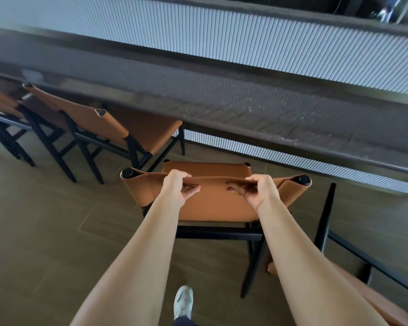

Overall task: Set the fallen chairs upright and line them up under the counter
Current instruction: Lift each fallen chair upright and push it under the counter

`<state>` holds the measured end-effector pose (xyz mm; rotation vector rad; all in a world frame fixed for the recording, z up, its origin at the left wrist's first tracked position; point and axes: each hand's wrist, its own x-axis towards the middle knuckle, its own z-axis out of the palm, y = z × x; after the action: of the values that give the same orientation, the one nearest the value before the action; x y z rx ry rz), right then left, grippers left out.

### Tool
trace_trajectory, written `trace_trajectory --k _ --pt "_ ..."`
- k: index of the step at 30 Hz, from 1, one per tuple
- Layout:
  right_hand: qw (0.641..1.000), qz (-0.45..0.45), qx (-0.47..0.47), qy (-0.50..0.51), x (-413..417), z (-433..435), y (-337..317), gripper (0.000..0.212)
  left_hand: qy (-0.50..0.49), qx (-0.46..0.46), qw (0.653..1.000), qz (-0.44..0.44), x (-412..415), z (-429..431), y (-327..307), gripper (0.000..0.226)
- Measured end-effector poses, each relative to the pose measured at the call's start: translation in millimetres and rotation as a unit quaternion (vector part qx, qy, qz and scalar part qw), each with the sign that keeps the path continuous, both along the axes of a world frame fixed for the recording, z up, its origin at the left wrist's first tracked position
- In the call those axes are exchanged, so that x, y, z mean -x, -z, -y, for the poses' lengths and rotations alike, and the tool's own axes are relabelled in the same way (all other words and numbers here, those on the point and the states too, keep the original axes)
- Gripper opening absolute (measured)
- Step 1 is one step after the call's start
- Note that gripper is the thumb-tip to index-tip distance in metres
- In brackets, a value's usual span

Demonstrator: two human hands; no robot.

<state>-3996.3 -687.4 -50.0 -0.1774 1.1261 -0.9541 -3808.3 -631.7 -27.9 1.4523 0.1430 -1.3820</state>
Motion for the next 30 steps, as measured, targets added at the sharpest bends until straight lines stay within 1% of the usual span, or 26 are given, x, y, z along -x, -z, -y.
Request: trace_trajectory --k 4,8,14,15,17,20,22,24,30 --pt "1.0 -0.014 0.014 0.019 -13 30 -13 0.024 0.012 -0.018 1.0 -0.004 -12 36 -16 0.022" --pt "0.999 -0.04 0.015 0.029 -26 55 -24 0.022 0.011 0.0 0.999 -0.031 -20 61 -26 0.034" --pt "0.998 -0.058 0.015 0.036 -34 82 -30 0.015 -0.068 -0.009 0.991 -0.116 -29 91 -35 0.047" --pt "0.998 -0.058 0.015 0.037 -35 85 -30 0.016 -0.064 -0.016 0.991 -0.12 -31 95 -36 0.046" --pt "0.998 -0.058 0.02 0.035 -37 93 -30 0.017 -0.029 -0.025 0.995 -0.097 -36 102 -37 0.038" --pt "0.997 -0.06 0.029 0.032 -40 108 -32 0.015 0.021 -0.018 0.998 -0.058 -42 113 -35 0.015" --pt "0.997 -0.067 0.029 0.023 -42 119 -33 0.016 0.031 -0.011 0.998 -0.049 -45 120 -36 0.003" --pt "0.997 -0.07 0.024 0.018 -44 130 -34 0.016 0.032 -0.004 0.998 -0.045 -48 131 -36 0.0" --pt "0.996 -0.08 0.022 -0.01 -53 171 -42 0.015 0.031 -0.002 0.998 -0.047 -60 170 -41 0.004"
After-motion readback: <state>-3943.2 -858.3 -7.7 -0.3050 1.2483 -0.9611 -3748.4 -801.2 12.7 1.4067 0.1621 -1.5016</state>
